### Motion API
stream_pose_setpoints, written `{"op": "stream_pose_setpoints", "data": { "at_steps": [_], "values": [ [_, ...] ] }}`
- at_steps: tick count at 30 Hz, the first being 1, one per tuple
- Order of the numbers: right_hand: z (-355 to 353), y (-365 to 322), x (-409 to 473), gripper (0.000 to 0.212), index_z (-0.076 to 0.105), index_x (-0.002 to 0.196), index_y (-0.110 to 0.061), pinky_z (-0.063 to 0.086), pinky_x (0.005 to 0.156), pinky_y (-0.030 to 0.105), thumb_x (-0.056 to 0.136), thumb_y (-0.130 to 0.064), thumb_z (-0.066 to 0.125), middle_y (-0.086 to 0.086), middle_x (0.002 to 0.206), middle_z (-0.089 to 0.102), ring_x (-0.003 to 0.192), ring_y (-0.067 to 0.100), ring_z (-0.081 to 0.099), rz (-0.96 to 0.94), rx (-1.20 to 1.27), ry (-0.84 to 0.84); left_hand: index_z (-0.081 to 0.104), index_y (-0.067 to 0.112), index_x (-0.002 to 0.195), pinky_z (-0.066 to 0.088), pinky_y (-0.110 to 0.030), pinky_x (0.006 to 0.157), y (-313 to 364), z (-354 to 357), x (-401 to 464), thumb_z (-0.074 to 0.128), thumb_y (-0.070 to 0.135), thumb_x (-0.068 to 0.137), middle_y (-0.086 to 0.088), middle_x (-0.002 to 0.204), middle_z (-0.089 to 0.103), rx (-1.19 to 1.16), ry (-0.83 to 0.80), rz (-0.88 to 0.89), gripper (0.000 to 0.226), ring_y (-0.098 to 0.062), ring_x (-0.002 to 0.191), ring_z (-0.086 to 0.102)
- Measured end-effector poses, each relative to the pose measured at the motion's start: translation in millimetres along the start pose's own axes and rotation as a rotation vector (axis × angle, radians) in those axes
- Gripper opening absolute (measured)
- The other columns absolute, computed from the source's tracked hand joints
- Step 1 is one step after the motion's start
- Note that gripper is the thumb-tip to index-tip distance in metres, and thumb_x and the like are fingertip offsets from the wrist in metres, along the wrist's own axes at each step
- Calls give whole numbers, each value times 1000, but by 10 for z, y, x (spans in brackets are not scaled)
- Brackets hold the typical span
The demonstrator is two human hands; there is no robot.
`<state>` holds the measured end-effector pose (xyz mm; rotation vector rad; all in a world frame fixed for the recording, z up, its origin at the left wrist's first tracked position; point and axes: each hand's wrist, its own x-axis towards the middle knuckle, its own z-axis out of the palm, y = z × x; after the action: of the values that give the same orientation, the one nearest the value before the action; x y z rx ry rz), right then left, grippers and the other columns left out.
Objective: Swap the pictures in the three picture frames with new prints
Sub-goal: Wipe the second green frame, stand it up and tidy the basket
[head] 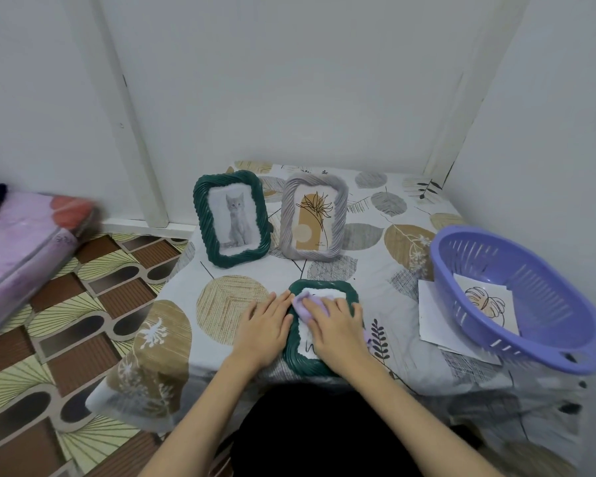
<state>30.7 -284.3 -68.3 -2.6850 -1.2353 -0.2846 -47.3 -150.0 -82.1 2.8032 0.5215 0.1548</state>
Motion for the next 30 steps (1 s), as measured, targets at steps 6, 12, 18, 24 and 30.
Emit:
{"op": "stream_pose_setpoints", "data": {
  "at_steps": [6,12,18,24,30],
  "values": [
    [-126,286,159,41,37,136,-31,18,96,48,96,-32,31,-8,130,53,115,22,40,106,-1,-88,17,34,145,8,-34,115,-7,-1,10,-16,55,68,18,153,17,-6,-8,-3,87,-5,143,11],
    [-103,51,-10,47,41,136,-27,24,97,49,92,-36,28,-8,122,61,108,22,48,-63,130,-19,18,33,146,8,-33,115,-20,18,25,-15,53,68,17,153,18,-8,2,1,87,-5,143,12],
    [-82,285,169,38,47,128,-37,15,93,51,92,-32,38,-9,115,63,101,25,50,29,-64,-53,18,33,145,7,-33,114,-19,8,14,-5,54,80,18,153,18,-21,-9,0,72,-5,143,11],
    [112,70,116,27,66,102,-40,29,74,39,81,-39,48,5,85,63,81,25,49,-22,-70,108,17,32,146,7,-33,114,-13,18,10,-4,50,83,17,154,18,7,-6,-1,68,-5,143,11],
    [-3,149,298,35,55,123,-29,33,82,40,90,-16,49,10,114,53,100,29,43,161,-27,33,19,34,145,9,-35,115,-33,40,15,-12,55,72,17,153,21,-11,14,2,82,-5,142,14]
  ]
}}
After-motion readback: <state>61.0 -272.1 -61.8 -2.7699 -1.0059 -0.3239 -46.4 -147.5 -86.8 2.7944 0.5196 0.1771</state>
